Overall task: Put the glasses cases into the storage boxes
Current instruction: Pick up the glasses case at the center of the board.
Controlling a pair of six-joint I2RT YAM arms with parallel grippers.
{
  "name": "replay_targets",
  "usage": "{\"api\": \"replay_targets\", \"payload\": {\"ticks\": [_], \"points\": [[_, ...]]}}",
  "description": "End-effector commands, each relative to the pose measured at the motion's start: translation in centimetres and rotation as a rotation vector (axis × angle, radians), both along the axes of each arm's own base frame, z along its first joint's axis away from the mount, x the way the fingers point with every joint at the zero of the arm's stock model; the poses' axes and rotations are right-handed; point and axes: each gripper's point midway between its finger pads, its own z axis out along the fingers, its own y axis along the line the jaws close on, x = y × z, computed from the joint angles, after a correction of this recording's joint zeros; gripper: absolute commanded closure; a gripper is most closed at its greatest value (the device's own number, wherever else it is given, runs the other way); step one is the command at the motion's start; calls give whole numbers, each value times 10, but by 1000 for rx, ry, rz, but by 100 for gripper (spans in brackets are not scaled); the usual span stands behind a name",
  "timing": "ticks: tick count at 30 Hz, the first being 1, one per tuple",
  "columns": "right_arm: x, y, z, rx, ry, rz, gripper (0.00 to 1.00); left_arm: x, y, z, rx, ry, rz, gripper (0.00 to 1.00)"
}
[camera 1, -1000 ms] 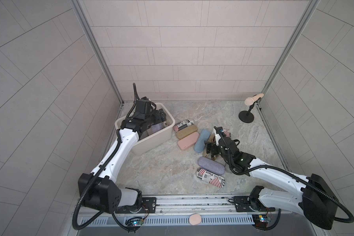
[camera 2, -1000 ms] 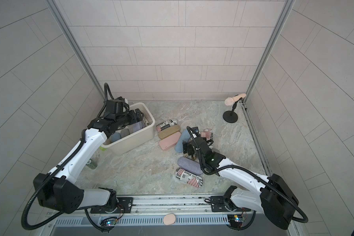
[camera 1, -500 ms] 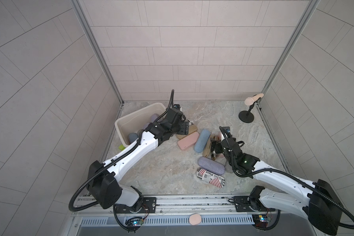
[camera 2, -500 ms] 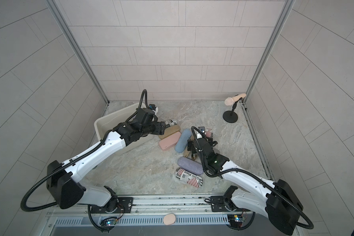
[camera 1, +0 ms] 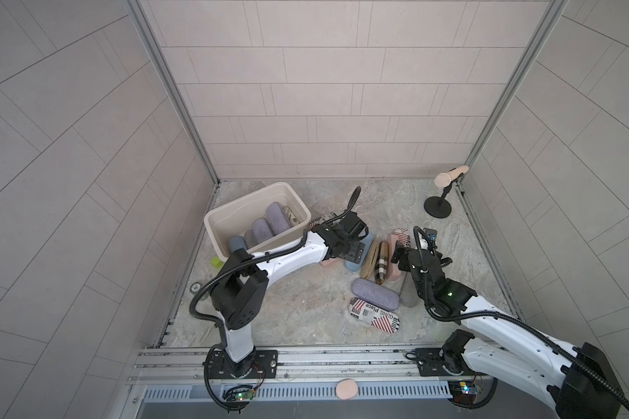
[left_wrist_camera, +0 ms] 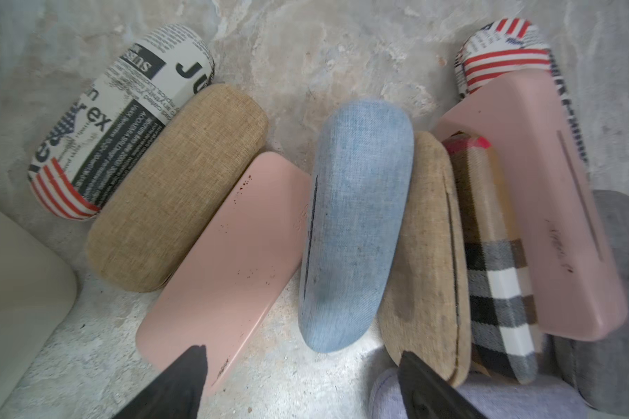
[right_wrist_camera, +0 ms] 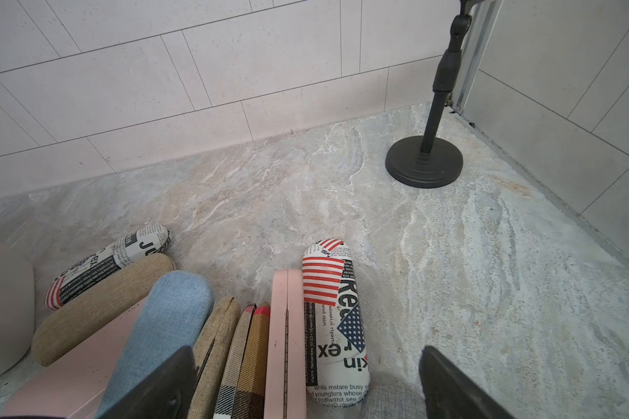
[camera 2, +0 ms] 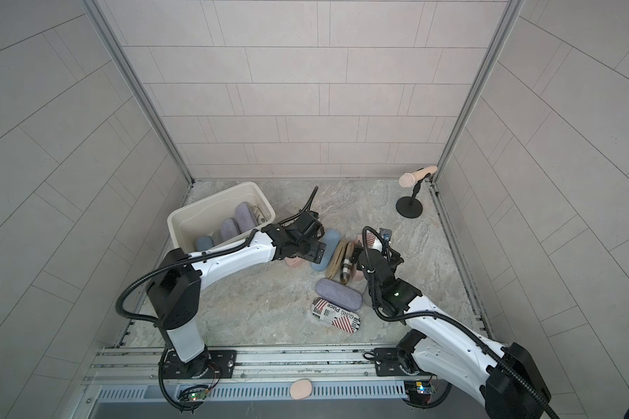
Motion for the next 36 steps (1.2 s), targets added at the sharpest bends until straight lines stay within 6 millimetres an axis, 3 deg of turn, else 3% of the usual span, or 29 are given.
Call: {"api": "replay_targets", "payload": {"ticks": [1,4,10,17,28,36], "points": [[-1,-4,0,19,-1,-27,2,0,-9,-5,57,19,6,11],[0,-3,-1,17,-1,-19,2,5,-10,-17,136,15,24,11],[1,0,-1,15,5,-6,2,4,-33,-35,183,23,-22,11],[1,1,0,14,7,3,1,7,-49,-51,172,48,-29,11],[2,4,1,19,8,18,1,4,-38,-70,250,73,-14,11],[3,6,0,25,11,27,1,-13,-19,-57,208,60,-13,27]]}}
